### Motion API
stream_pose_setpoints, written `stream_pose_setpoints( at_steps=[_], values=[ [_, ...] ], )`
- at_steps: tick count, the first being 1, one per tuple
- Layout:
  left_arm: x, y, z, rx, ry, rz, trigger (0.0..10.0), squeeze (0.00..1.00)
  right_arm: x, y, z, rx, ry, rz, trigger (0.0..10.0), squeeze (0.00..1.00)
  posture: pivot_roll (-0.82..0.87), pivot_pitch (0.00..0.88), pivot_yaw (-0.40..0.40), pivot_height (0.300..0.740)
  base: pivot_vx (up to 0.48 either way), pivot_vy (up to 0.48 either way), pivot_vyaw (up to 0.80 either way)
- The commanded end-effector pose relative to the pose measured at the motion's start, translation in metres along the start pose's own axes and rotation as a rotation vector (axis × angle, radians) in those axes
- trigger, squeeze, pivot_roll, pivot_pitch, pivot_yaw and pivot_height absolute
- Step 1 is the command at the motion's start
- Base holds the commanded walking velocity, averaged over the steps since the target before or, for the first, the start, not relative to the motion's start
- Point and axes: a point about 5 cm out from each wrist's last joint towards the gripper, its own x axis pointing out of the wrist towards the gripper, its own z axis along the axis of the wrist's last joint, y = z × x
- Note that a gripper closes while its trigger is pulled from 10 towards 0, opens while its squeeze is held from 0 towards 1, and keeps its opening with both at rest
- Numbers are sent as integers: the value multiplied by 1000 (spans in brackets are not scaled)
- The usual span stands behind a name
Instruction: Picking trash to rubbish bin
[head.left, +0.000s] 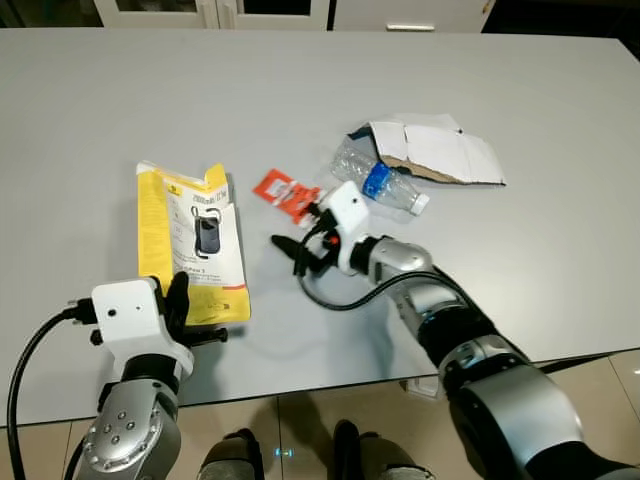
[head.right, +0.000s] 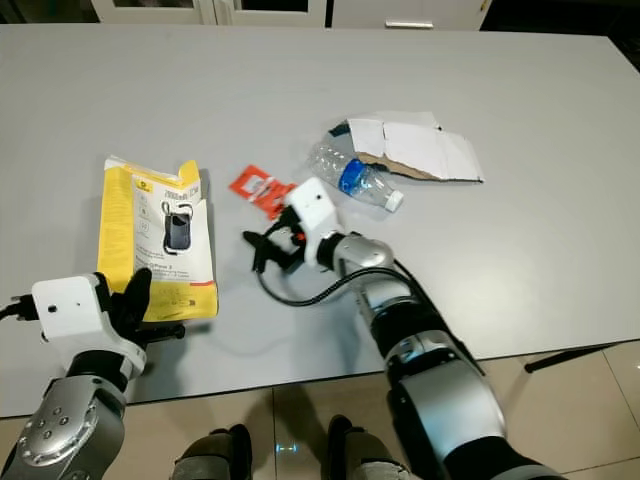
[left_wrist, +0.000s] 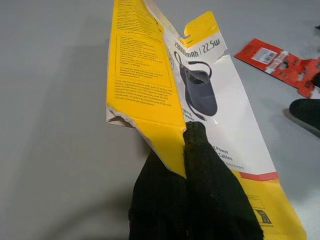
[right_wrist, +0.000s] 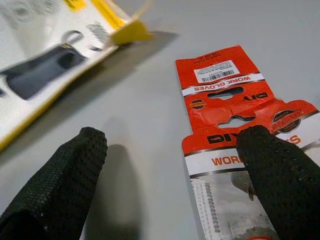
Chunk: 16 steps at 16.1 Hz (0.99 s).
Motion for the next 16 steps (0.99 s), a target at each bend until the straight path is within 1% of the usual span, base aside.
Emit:
stream_pose_setpoints(
  at_steps=[1,2,3,4,9,11,16],
  values=[
    [-4,0,-12,13,80,-2,392,0,-1,9,-17,18,52,44,10000,0,145,281,-80,740,0,0,0],
    [-5,0,-12,12,83,-2,392,0,-2,11,-21,22,65,49,10000,0,148,281,-79,740,0,0,0],
    [-6,0,-12,12,85,-3,353,0,-3,13,-25,32,70,58,3804,0,153,282,-76,740,0,0,0],
    [-6,0,-12,12,89,-5,353,0,-4,13,-27,41,67,65,0,0,154,281,-74,740,0,0,0],
    [-6,-1,-11,12,88,-10,275,0,-6,13,-30,56,70,58,0,0,152,278,-77,740,0,0,0],
    [-6,-2,-11,8,89,-10,392,0,-6,12,-29,57,68,57,0,0,152,278,-80,740,0,0,0],
    [-7,-2,-12,3,95,-9,275,0,-5,12,-28,59,67,42,0,0,153,282,-85,740,0,0,0]
  ],
)
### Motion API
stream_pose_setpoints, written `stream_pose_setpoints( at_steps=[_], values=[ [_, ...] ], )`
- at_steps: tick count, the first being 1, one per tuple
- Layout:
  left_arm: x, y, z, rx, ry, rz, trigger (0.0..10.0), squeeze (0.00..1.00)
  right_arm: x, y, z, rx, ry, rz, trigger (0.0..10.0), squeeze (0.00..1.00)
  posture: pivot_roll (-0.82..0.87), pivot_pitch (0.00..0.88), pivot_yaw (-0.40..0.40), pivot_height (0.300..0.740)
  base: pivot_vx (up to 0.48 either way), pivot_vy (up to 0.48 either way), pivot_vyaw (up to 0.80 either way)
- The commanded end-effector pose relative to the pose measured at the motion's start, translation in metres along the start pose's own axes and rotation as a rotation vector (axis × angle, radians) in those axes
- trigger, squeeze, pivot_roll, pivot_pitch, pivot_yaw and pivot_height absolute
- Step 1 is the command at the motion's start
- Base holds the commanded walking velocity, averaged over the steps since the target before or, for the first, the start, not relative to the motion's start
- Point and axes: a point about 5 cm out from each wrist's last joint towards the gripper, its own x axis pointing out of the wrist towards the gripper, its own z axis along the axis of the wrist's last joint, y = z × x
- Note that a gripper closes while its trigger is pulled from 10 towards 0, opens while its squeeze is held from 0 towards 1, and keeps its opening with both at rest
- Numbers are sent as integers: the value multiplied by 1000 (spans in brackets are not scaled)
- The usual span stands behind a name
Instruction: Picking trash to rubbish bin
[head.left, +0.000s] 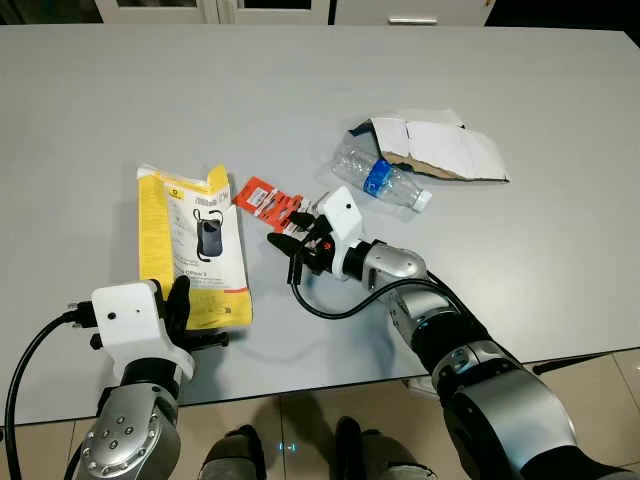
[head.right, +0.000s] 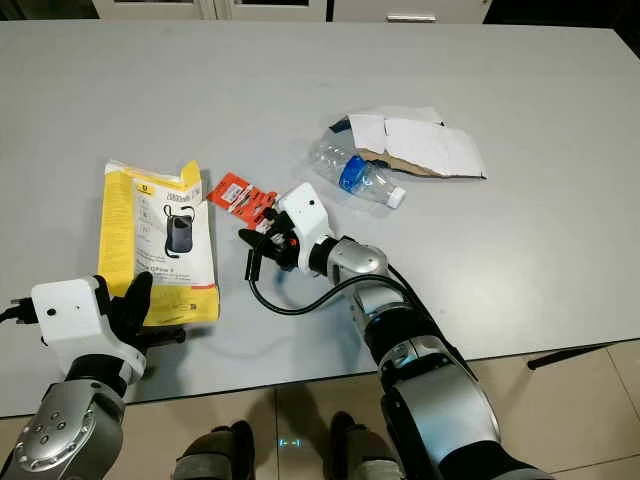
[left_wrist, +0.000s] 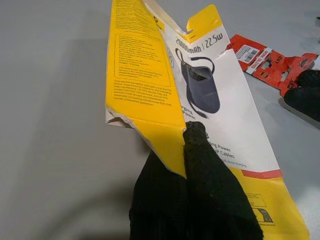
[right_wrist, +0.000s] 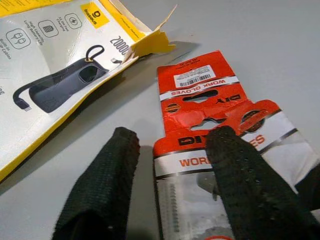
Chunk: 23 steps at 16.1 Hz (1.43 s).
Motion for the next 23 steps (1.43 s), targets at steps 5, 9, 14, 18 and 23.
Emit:
stream_pose_setpoints(
  at_steps=[5,9,14,18,23],
  values=[
    [-2,-2,-13,4,79,-3,314,0,-6,4,-25,55,95,-8,0,0,151,284,-88,740,0,0,0],
    [-2,-3,-14,2,80,-3,314,0,-6,4,-25,50,99,-11,0,0,151,284,-88,740,0,0,0],
    [-1,-3,-14,1,80,-4,471,0,-9,-2,-24,51,84,-65,0,0,148,281,-91,740,0,0,0],
    [3,-2,-14,4,67,3,902,0,-9,-16,-4,82,-35,-193,0,0,145,265,-97,740,0,0,0],
    [14,-6,-13,0,37,-5,941,0,-12,-41,38,103,-198,-314,0,0,123,226,-100,740,0,0,0]
  ],
)
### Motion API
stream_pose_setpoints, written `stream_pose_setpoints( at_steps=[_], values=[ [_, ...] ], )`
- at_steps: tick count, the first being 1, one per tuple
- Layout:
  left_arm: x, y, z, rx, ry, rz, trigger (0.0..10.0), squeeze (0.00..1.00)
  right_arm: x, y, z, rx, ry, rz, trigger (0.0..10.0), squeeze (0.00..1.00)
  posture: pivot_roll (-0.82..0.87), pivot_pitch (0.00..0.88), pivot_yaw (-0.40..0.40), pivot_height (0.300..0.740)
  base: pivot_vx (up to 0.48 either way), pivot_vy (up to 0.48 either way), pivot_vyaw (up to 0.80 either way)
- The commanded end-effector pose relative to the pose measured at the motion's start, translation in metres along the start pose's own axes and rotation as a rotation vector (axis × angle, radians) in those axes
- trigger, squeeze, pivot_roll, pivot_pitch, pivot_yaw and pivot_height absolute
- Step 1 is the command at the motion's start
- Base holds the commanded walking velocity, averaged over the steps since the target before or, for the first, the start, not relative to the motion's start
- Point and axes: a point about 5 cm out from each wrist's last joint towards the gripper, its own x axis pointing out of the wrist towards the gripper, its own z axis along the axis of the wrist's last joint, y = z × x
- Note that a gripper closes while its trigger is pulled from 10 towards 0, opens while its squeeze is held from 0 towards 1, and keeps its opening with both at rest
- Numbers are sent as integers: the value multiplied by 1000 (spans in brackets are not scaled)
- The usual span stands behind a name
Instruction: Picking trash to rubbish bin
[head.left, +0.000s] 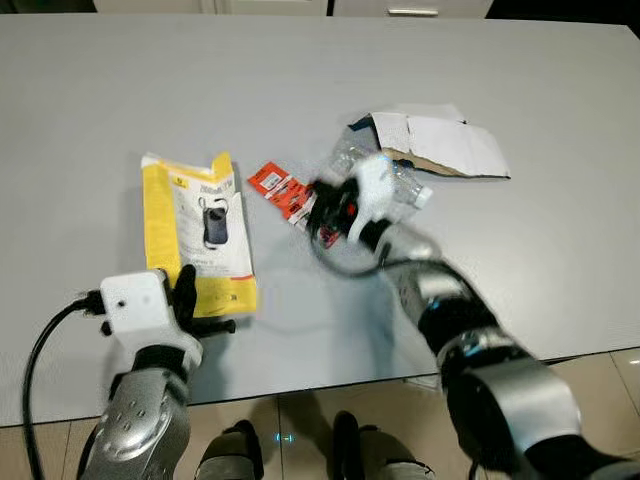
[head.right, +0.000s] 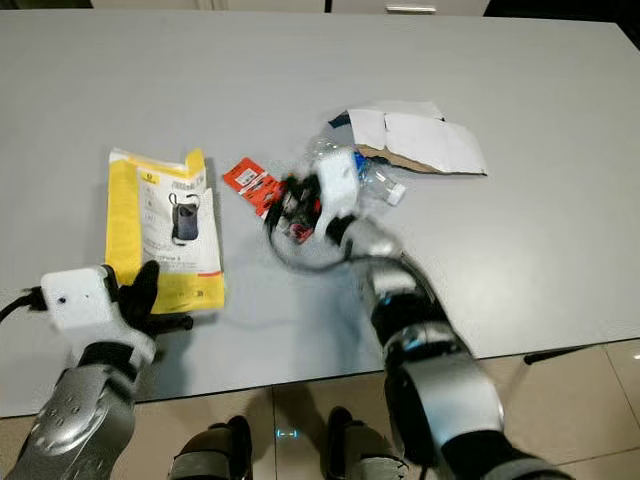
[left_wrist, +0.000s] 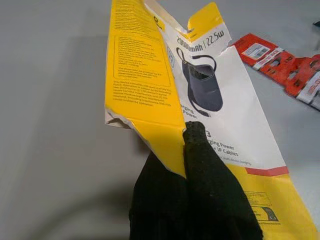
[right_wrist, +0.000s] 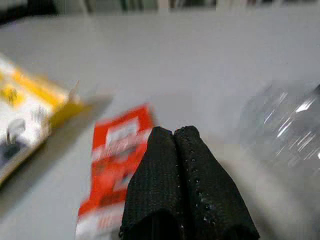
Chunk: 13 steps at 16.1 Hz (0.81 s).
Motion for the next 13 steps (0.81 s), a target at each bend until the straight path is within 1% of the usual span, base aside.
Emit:
stream_pose_setpoints(
  at_steps=[1,3,4,5,6,8,10,11,13],
  values=[
    [-1,2,-16,15,83,9,941,0,0,-4,6,8,-19,-21,0,0,119,219,-101,740,0,0,0],
    [5,1,-15,15,70,6,824,0,0,-10,14,-12,-38,-39,0,0,112,197,-103,740,0,0,0],
    [8,1,-15,15,63,5,1098,0,0,-12,16,-23,-37,-49,0,0,110,188,-104,740,0,0,0],
    [10,1,-14,14,56,5,1569,0,-1,-16,17,-47,-27,-76,5843,906,109,185,-105,740,0,0,0],
    [11,1,-14,13,52,5,1765,0,-1,-17,16,-43,-18,-71,10000,1000,109,178,-106,740,0,0,0],
    [13,0,-14,12,46,3,1882,0,-3,-20,16,-74,-8,-72,10000,1000,108,170,-107,740,0,0,0],
    [14,0,-14,15,41,1,1922,0,-4,-23,14,-79,30,-60,10000,1000,114,162,-106,740,0,0,0],
    [13,3,-14,27,41,5,2157,0,-7,-26,11,-85,66,-42,10000,1000,119,160,-105,740,0,0,0],
    [10,9,-17,47,54,16,2196,0,-10,-30,8,-89,100,-30,10000,1000,125,161,-106,740,0,0,0]
  ],
)
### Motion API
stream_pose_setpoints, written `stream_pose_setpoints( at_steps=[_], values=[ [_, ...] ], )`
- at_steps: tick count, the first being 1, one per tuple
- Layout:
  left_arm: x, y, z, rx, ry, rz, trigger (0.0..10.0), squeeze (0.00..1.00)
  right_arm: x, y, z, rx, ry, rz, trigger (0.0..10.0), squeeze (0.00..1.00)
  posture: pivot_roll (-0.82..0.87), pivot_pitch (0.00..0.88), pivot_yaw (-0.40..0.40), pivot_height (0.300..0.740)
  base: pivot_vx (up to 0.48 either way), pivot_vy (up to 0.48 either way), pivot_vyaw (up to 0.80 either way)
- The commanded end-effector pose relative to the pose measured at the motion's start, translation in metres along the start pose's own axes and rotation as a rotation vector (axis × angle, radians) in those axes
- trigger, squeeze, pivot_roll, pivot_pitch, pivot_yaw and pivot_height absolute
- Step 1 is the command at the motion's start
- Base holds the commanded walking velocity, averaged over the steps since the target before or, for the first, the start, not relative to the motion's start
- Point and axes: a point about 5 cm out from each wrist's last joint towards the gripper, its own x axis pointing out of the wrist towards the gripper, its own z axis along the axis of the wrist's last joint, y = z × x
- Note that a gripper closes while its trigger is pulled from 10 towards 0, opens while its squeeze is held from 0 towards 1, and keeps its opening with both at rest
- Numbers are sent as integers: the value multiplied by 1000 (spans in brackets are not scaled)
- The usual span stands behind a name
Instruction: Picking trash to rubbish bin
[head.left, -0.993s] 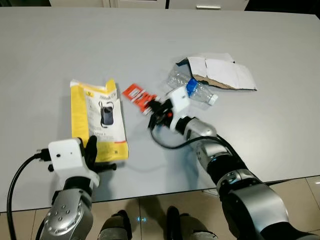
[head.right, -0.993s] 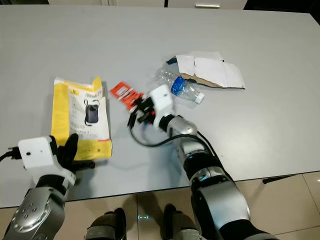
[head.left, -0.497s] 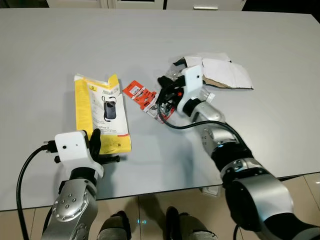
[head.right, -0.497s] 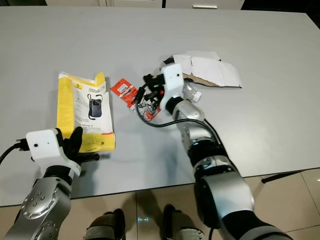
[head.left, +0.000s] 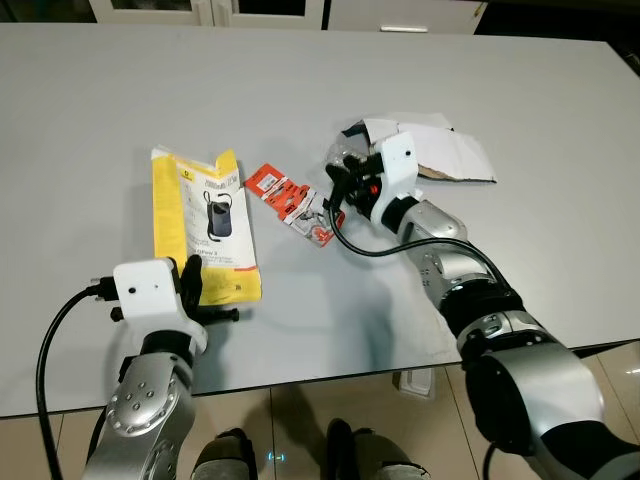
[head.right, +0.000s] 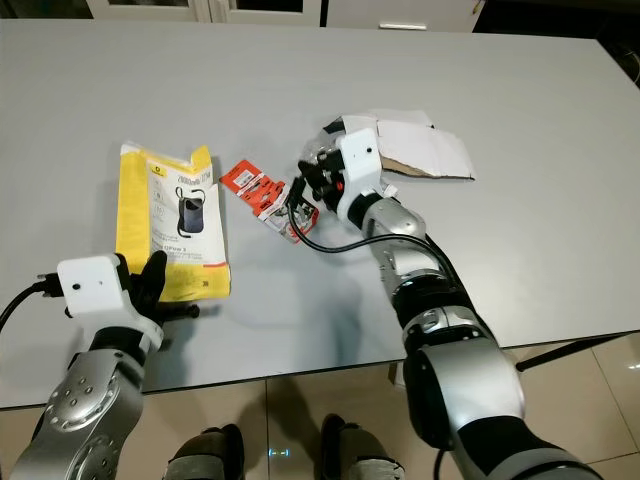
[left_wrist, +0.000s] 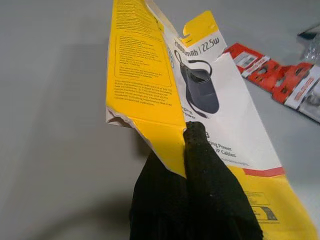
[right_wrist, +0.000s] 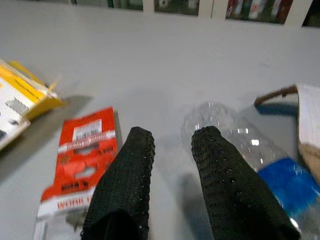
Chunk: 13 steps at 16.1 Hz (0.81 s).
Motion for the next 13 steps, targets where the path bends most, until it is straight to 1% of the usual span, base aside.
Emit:
stream_pose_setpoints(
  at_steps=[1,3,5,7,8,9,11,13],
  values=[
    [-4,6,-14,26,70,20,2235,0,-1,-4,-1,-12,30,8,10000,1000,130,162,-106,740,0,0,0],
    [-9,11,-20,42,94,30,2235,0,-1,-3,-2,-6,39,16,10000,1000,136,165,-104,740,0,0,0],
    [-12,12,-24,53,108,32,2196,0,1,5,-7,26,51,41,10000,1000,140,167,-102,740,0,0,0],
    [-15,11,-23,61,105,28,2078,0,3,16,-15,46,67,75,10000,1000,153,172,-101,740,0,0,0],
    [-17,12,-23,69,109,33,1961,0,3,19,-19,58,74,79,10000,1000,153,172,-101,740,0,0,0],
    [-23,15,-25,82,122,45,1804,0,3,22,-22,79,80,82,10000,1000,171,184,-95,740,0,0,0],
    [-30,20,-28,94,139,58,1647,0,3,26,-27,100,92,84,10000,1000,178,192,-92,740,0,0,0],
    [-34,23,-30,101,154,69,1804,0,4,32,-34,148,111,92,10000,1000,181,198,-93,740,0,0,0]
  ],
)
